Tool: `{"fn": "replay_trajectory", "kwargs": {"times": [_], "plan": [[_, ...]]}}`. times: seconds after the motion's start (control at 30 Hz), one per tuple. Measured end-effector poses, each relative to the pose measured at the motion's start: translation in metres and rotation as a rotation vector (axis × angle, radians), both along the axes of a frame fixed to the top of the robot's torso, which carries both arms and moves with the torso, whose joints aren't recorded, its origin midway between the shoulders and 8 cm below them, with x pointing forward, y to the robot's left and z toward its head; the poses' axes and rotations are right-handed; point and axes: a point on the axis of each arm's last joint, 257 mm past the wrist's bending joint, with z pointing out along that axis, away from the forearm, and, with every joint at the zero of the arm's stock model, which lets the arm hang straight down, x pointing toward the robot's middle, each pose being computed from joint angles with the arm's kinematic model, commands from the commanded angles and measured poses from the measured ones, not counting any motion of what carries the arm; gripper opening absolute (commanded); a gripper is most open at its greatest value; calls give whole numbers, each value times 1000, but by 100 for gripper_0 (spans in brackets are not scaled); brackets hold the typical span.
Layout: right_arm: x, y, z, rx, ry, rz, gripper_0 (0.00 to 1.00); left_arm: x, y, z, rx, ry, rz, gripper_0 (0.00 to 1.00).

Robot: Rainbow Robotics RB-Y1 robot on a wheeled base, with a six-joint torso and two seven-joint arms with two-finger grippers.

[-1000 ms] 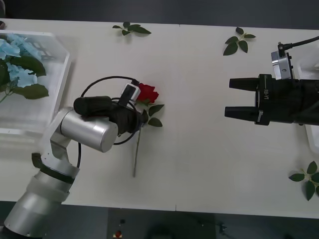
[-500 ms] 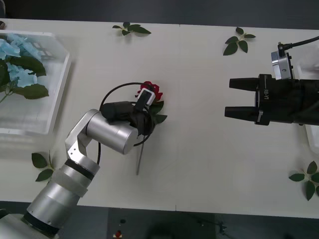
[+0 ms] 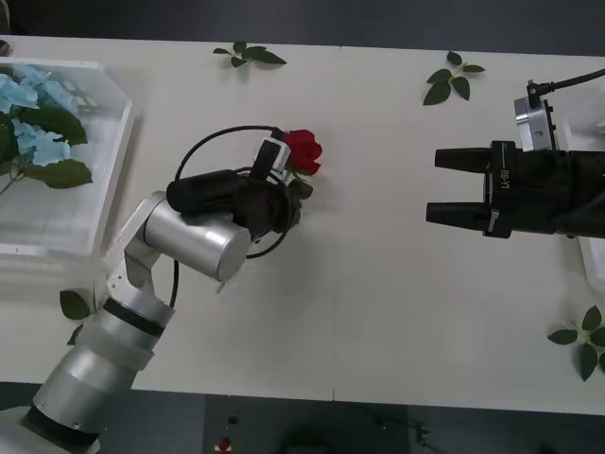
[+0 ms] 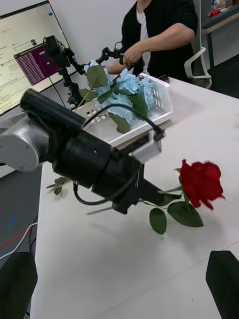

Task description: Put the red flowers into the right box and the blue flowers into the left box

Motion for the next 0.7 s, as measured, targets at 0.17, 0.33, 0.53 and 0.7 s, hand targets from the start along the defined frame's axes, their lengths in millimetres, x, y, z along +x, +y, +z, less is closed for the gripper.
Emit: {"fn": "replay_trajectory", "kwargs": {"times": [0.17,0.33,0.53,0.7], "plan": [[0,0,0,0,0,0,100,-10,13,47,-165,-33,1,0],[0,0,0,0,0,1,100,-31,29,94,-403,-24,-10,0],[0,0,0,0,-1,1,100,-66,45,168,-958,155,-98,0],[0,0,0,0,-1,1,100,-84,63,209,-1085,152,-197,0]]}}
